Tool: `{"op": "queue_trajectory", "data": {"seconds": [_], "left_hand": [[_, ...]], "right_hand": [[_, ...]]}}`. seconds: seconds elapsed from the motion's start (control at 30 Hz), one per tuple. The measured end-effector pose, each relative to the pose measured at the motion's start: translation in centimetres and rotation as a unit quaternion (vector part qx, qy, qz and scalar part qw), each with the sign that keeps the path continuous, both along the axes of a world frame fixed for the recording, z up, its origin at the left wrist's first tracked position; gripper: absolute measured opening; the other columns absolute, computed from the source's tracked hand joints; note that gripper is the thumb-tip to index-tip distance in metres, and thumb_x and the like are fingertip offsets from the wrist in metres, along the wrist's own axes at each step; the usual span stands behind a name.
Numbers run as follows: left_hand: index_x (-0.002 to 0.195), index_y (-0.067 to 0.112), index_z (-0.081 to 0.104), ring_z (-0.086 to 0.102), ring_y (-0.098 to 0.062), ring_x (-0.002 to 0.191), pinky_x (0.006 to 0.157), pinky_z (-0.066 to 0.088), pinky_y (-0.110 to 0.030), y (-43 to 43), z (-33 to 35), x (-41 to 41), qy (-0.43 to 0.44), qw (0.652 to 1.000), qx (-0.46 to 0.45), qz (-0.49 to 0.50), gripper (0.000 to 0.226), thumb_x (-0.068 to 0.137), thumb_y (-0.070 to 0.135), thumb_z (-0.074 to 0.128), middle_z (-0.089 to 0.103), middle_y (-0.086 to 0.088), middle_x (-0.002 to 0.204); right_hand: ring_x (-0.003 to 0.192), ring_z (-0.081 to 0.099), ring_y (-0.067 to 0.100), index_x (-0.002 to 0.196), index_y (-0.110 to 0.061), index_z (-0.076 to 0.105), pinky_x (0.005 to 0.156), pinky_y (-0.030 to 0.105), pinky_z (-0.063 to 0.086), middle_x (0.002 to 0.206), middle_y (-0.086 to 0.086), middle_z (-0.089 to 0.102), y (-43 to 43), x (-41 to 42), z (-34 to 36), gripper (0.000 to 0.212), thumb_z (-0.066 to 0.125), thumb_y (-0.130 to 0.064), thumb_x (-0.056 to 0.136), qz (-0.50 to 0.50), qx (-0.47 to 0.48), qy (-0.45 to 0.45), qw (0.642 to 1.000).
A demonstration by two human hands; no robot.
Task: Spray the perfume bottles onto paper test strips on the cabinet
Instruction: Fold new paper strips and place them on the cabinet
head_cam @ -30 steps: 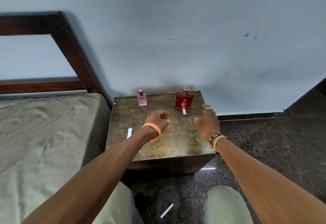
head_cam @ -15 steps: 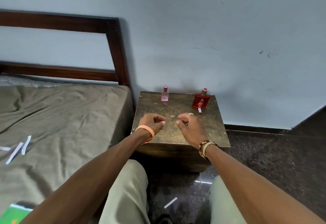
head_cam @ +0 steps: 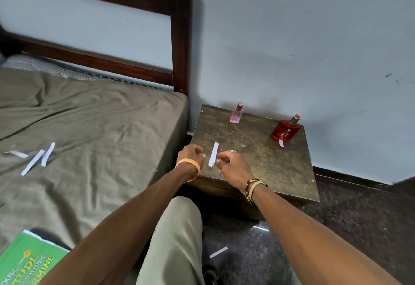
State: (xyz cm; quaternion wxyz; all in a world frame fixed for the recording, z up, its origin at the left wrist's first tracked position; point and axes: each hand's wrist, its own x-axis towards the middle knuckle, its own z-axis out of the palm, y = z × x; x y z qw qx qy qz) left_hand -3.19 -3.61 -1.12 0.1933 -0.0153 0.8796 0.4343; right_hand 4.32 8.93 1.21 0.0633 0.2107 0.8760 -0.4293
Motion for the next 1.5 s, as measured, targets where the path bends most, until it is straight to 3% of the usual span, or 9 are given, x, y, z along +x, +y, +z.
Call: {"op": "queue_trajectory", "data": {"seconds": [0.17, 0.37, 0.57, 0.8, 0.93, 1.03, 1.17, 1.27, 1.5], "left_hand": [[0.114, 0.015, 0.067, 0.063, -0.019, 0.107, 0.091, 0.044, -0.023, 0.9, -2.4, -0.8, -0.008, 1.0, 0.004, 0.008, 0.025, 0.09, 0.017, 0.061, 0.069, -0.004, 0.115], [0.124, 0.014, 0.06, 0.061, -0.023, 0.109, 0.096, 0.047, -0.029, 3.1, -4.3, -1.3, -0.041, 0.999, -0.001, -0.013, 0.035, 0.089, 0.017, 0.063, 0.067, -0.007, 0.116], [0.113, 0.011, 0.065, 0.066, -0.019, 0.097, 0.082, 0.047, -0.023, 4.2, -5.5, -1.8, -0.058, 0.998, 0.027, 0.015, 0.028, 0.085, 0.01, 0.067, 0.071, -0.006, 0.103], [0.113, 0.006, 0.061, 0.068, -0.02, 0.086, 0.086, 0.056, -0.035, 4.5, -6.4, -1.8, -0.172, 0.962, 0.166, 0.129, 0.047, 0.07, -0.005, 0.078, 0.068, -0.004, 0.087], [0.113, 0.008, 0.06, 0.068, -0.024, 0.08, 0.078, 0.058, -0.037, 4.6, -5.4, -1.0, -0.209, 0.931, 0.267, 0.134, 0.047, 0.072, -0.01, 0.075, 0.069, -0.01, 0.093], [0.114, 0.007, 0.061, 0.07, -0.026, 0.08, 0.079, 0.057, -0.043, 5.0, -3.9, 0.0, -0.229, 0.913, 0.323, 0.094, 0.046, 0.074, -0.011, 0.073, 0.071, -0.013, 0.097], [0.113, 0.004, 0.061, 0.072, -0.024, 0.078, 0.061, 0.057, -0.03, 6.1, -1.6, 1.2, -0.252, 0.898, 0.359, 0.037, 0.046, 0.073, -0.016, 0.071, 0.073, -0.016, 0.092], [0.115, 0.003, 0.061, 0.069, -0.021, 0.08, 0.071, 0.057, -0.03, 6.9, 0.2, 2.2, -0.237, 0.905, 0.352, 0.015, 0.046, 0.073, -0.013, 0.073, 0.071, -0.016, 0.097], [0.111, 0.015, 0.067, 0.061, -0.016, 0.079, 0.068, 0.053, -0.03, 9.8, 4.8, 4.7, -0.131, 0.933, 0.336, -0.01, 0.038, 0.076, 0.022, 0.08, 0.067, -0.002, 0.091]], "right_hand": [[0.107, 0.062, 0.019, 0.125, -0.006, 0.062, 0.096, 0.035, 0.049, 0.118, 0.004, 0.067, -0.4, -1.6, -2.3, 0.03, 0.053, -0.016, 0.098, -0.033, -0.01, -0.02, 0.999], [0.088, 0.067, 0.032, 0.095, -0.007, 0.066, 0.085, 0.052, 0.053, 0.096, 0.015, 0.072, -0.6, -3.5, -4.6, 0.021, 0.053, -0.023, 0.097, -0.087, -0.106, -0.08, 0.987], [0.078, 0.062, 0.015, 0.106, -0.013, 0.067, 0.079, 0.04, 0.055, 0.095, 0.005, 0.069, -0.3, -4.1, -6.1, 0.023, 0.046, -0.01, 0.098, -0.135, -0.174, -0.065, 0.973], [0.088, 0.065, 0.019, 0.112, -0.01, 0.06, 0.085, 0.038, 0.055, 0.101, 0.007, 0.069, 1.0, -3.1, -6.3, 0.019, 0.046, -0.005, 0.1, -0.219, -0.331, -0.072, 0.915], [0.087, 0.069, 0.025, 0.103, -0.011, 0.064, 0.079, 0.037, 0.057, 0.1, 0.013, 0.072, 1.7, -2.6, -5.8, 0.011, 0.059, -0.019, 0.097, -0.289, -0.39, -0.04, 0.873], [0.083, 0.069, 0.022, 0.097, -0.012, 0.07, 0.069, 0.033, 0.058, 0.096, 0.01, 0.073, 2.8, -2.2, -5.0, 0.022, 0.069, -0.033, 0.09, -0.295, -0.374, -0.029, 0.879], [0.075, 0.067, 0.019, 0.092, -0.013, 0.067, 0.068, 0.034, 0.058, 0.092, 0.01, 0.073, 4.8, -0.6, -3.0, 0.015, 0.072, -0.026, 0.089, -0.3, -0.312, 0.006, 0.901], [0.078, 0.067, 0.017, 0.094, -0.013, 0.068, 0.069, 0.032, 0.057, 0.094, 0.009, 0.073, 6.6, 1.4, -1.5, 0.014, 0.068, -0.026, 0.092, -0.278, -0.28, 0.024, 0.919], [0.077, 0.058, 0.018, 0.09, -0.013, 0.068, 0.068, 0.036, 0.05, 0.086, 0.002, 0.068, 9.0, 5.9, 1.7, 0.02, 0.059, -0.03, 0.096, -0.216, -0.151, 0.053, 0.963]]}}
